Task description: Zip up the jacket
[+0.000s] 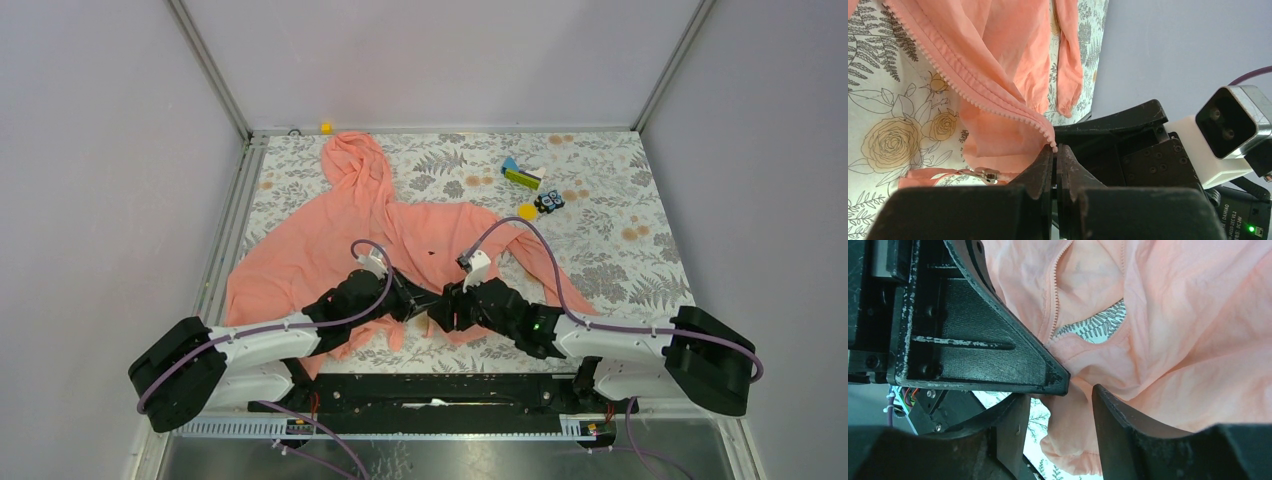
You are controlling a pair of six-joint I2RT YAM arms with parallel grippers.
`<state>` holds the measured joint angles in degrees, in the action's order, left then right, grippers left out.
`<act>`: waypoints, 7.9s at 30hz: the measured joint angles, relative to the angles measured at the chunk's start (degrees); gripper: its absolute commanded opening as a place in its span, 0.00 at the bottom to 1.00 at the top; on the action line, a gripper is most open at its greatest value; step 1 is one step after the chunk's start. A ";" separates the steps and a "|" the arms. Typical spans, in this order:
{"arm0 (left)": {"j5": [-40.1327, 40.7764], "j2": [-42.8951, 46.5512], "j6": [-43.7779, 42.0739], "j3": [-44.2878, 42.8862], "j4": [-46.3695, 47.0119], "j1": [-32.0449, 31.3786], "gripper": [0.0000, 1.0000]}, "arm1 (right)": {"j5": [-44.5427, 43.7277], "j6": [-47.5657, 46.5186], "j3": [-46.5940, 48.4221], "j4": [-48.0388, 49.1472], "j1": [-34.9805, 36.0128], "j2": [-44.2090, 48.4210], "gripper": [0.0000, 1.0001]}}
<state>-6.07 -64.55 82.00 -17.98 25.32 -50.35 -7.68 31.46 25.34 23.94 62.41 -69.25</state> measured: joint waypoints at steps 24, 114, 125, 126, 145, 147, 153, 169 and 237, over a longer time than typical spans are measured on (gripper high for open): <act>2.69 0.70 3.19 -1.09 -4.31 0.22 0.00 | 3.63 -3.69 -1.84 6.78 -1.22 -1.01 0.00; 0.63 12.15 -38.14 -0.98 -29.73 5.55 0.00 | 50.51 -5.01 -2.93 37.97 -15.45 -23.47 0.00; 0.28 26.82 -42.10 7.54 -17.46 5.60 0.00 | 52.81 -7.96 -3.96 49.13 -15.28 -26.08 0.00; 0.28 29.00 -42.12 8.39 -17.25 5.60 0.00 | 52.78 -7.41 -4.15 50.62 -15.28 -26.75 0.00; -2.08 31.32 -43.21 10.56 -12.52 5.60 0.00 | 48.96 1.11 -6.34 59.34 -16.74 -29.86 0.00; -2.75 31.63 -43.32 10.91 -11.78 5.60 0.00 | 49.35 2.32 -6.36 59.56 -17.38 -30.56 0.00; -4.33 33.46 -43.65 11.72 -10.40 5.60 0.00 | 50.47 3.89 -6.91 60.81 -18.58 -30.60 0.00; -5.97 32.11 -44.26 11.87 -8.52 5.60 0.00 | 50.88 5.99 -6.91 61.44 -18.69 -31.65 0.00; -6.19 30.62 -44.30 12.00 -7.65 5.60 0.00 | 52.41 8.79 -6.10 61.68 -19.98 -32.81 0.00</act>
<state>-12.25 -33.93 37.69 -5.98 17.67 -44.75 44.73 40.25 19.25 85.62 42.44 -102.06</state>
